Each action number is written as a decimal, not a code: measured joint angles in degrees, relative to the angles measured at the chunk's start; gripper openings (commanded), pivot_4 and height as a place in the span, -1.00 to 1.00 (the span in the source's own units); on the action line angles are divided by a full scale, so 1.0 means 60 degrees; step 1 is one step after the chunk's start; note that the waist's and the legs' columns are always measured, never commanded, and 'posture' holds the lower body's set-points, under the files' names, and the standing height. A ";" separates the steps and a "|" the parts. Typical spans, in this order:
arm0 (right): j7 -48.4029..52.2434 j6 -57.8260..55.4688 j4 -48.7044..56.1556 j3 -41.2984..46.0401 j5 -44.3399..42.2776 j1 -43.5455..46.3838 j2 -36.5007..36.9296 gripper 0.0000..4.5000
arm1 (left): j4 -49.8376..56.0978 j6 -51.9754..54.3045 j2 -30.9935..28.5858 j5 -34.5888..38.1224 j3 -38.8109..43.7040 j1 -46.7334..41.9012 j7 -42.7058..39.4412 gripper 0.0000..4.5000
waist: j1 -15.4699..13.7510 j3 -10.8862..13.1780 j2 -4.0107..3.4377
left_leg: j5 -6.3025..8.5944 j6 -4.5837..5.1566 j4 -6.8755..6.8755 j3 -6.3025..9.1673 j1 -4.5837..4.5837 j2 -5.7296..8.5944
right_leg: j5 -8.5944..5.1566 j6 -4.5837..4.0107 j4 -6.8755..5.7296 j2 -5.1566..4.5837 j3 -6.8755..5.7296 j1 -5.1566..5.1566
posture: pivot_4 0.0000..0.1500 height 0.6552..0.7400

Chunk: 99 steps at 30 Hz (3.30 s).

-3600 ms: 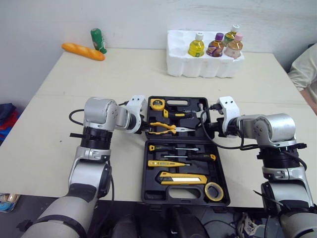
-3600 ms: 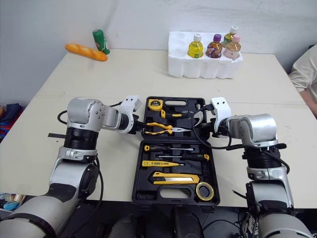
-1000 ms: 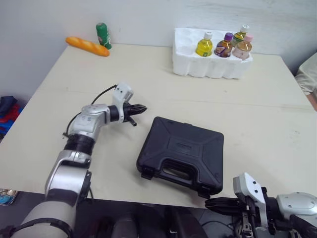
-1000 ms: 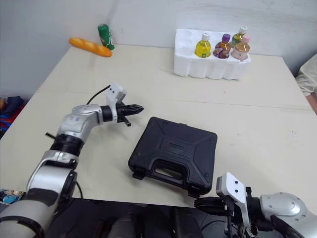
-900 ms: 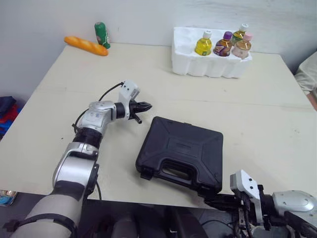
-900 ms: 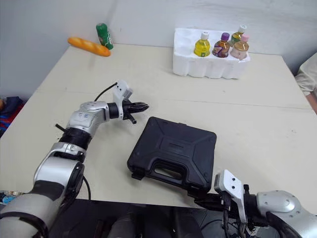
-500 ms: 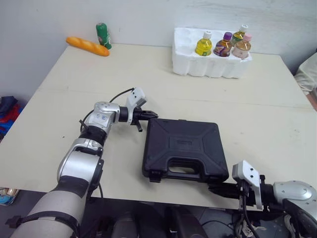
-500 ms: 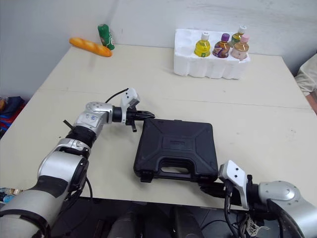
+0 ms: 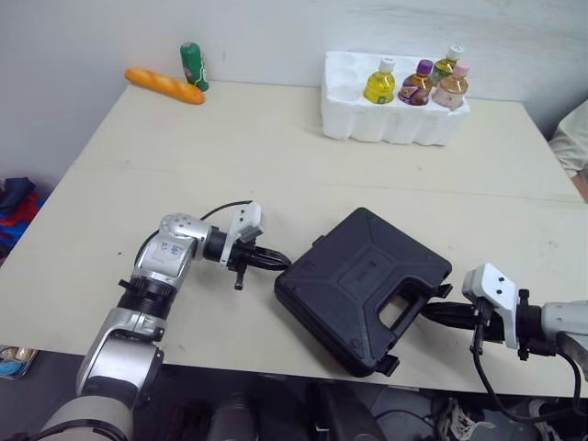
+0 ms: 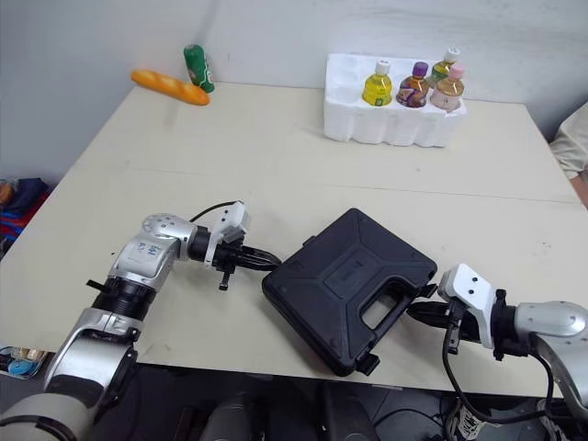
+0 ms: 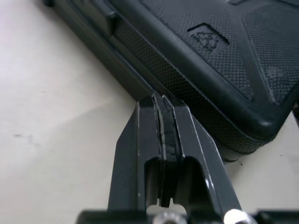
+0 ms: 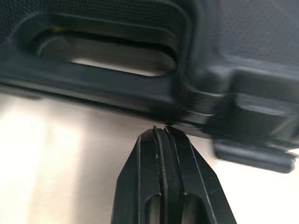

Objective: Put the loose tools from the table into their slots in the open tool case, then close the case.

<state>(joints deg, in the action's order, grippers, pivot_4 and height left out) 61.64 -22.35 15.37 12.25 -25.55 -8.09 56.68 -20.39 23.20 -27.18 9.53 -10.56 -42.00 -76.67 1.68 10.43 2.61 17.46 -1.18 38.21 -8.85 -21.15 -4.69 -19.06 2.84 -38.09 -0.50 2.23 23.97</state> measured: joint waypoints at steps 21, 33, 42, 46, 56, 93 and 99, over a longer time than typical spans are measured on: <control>-0.1277 -0.1073 0.1628 0.2266 -0.0101 -0.1678 -0.0867 -1.00 | -0.2487 -0.0633 0.4321 -0.0399 -0.2080 -0.3773 0.1245 -0.99 | 0.0024 -0.0015 -0.0041 | -0.0004 0.0011 -0.0018 0.0061 0.0018 0.0085 | -0.0008 0.0032 0.0037 0.0004 0.0013 -0.0051 | 1.00 0.86; -0.1591 -0.1656 0.1621 0.1837 0.0018 -0.0797 -0.0799 -1.00 | -0.6035 -0.3703 0.5632 -0.2422 -0.2815 -0.5006 0.2798 -0.99 | 0.0019 -0.0032 -0.0009 | 0.0032 0.0092 -0.0022 0.0068 0.0020 0.0082 | -0.0002 0.0053 0.0056 -0.0017 0.0019 -0.0062 | 1.00 0.86; -0.1627 -0.1918 0.1443 0.1368 0.0280 -0.0237 -0.0729 -1.00 | -0.6140 -0.4151 0.5731 -0.2935 -0.2899 -0.4938 0.3002 -0.99 | 0.0095 -0.0098 0.0063 | 0.0035 0.0093 -0.0030 0.0065 0.0065 0.0056 | -0.0006 0.0043 0.0055 -0.0005 0.0017 -0.0096 | 1.00 0.86; -0.1650 -0.1952 0.1394 0.1128 0.0364 0.0043 -0.0729 -1.00 | -0.6128 -0.4198 0.5718 -0.3055 -0.2899 -0.4866 0.3031 -0.99 | 0.0128 -0.0116 0.0088 | 0.0036 0.0092 -0.0039 0.0065 0.0091 0.0054 | -0.0009 0.0037 0.0056 -0.0005 0.0016 -0.0118 | 1.00 0.86; -0.1640 -0.2436 0.1494 0.0927 0.0365 0.0358 -0.0678 -1.00 | -0.6051 -0.4383 0.5663 -0.3296 -0.2784 -0.4800 0.3045 -0.99 | 0.0255 -0.0131 0.0104 | 0.0043 0.0083 -0.0061 0.0065 0.0143 0.0041 | -0.0020 0.0023 0.0062 -0.0001 0.0012 -0.0175 | 1.00 0.86; -0.2116 -0.3381 0.5827 0.0235 -0.1285 -0.3017 -0.1204 -1.00 | 0.3289 -0.1483 0.1275 -0.0551 -0.5234 -0.1317 -0.1043 -0.99 | 0.0127 -0.0138 0.0043 | -0.0014 0.0102 -0.0162 0.0084 0.0161 0.0074 | -0.0026 0.0013 0.0154 -0.0048 0.0006 -0.0258 | 1.00 0.86; -0.2354 -0.3647 0.5656 -0.0014 -0.1335 -0.2431 -0.1293 -1.00 | 0.2958 -0.1481 0.1279 -0.0552 -0.5167 -0.1478 -0.1039 -0.99 | 0.0159 -0.0146 0.0052 | -0.0024 0.0119 -0.0169 0.0081 0.0160 0.0069 | -0.0009 -0.0021 0.0182 -0.0046 0.0008 -0.0263 | 1.00 0.86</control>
<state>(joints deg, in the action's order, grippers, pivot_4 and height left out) 47.52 -44.24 49.31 12.17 -33.56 -22.68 48.92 -2.64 14.31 -19.50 6.22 -41.56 -50.87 -82.91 2.63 9.55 2.92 17.31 -0.47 37.19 -8.36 -20.19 -4.27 -19.11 2.71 -37.00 -0.78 2.28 22.39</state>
